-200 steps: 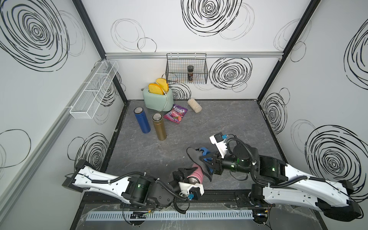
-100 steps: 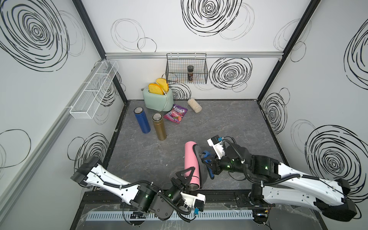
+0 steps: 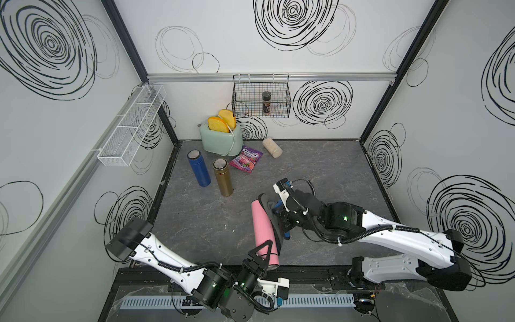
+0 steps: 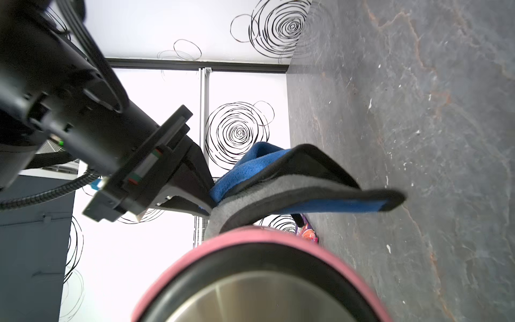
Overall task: Wipe the surface of the thermos
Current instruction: Wipe the dirt from the surface of the thermos.
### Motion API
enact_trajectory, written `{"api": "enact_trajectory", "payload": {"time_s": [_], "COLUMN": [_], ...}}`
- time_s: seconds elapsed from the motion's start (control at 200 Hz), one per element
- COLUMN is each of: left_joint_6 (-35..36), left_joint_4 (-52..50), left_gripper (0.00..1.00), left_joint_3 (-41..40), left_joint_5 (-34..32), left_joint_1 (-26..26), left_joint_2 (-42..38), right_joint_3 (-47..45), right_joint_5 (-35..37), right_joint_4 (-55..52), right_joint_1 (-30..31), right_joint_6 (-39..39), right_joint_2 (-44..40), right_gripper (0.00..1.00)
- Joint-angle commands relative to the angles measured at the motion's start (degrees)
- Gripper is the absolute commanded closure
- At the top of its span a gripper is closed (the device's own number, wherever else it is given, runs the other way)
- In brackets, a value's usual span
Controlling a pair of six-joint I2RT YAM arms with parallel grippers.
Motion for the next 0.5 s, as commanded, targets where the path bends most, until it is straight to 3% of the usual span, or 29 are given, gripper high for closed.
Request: {"api": "enact_trajectory", "payload": {"time_s": [0.0,0.12,0.215,0.355,0.495], "left_joint_6": [-1.8,-2.2,-2.4,-3.5,-10.7], "left_joint_4": [-0.4,-1.3,-0.9,-1.9,-9.0], "left_gripper": [1.0,1.0,1.0,1.0,1.0], "left_joint_3": [2.9,2.5,2.7,3.8,5.4], "left_joint_5": [-1.0,-0.4,0.3,-1.3,-3.1], "left_joint_1": [-0.3,-0.3,-0.4,-1.8,-3.3], "left_joint_2": [-0.4,0.1,1.0,2.2,2.4], "right_joint_3": [3.0,4.1,4.5,2.9,-0.5], "right_joint_5": [2.5,6.0,7.2,3.9,3.0], "right_joint_4": [-0.8,-0.9,-1.1,-1.6,-0.4], "right_joint_1": [7.6,17.5,18.5,9.1,0.8], "right_joint_6": [-1.3,2.2,2.7,0.9,-0.7], "right_joint_2": [-0.2,4.5,8.0,8.3,3.3], "right_gripper": [1.0,1.0,1.0,1.0,1.0]}}
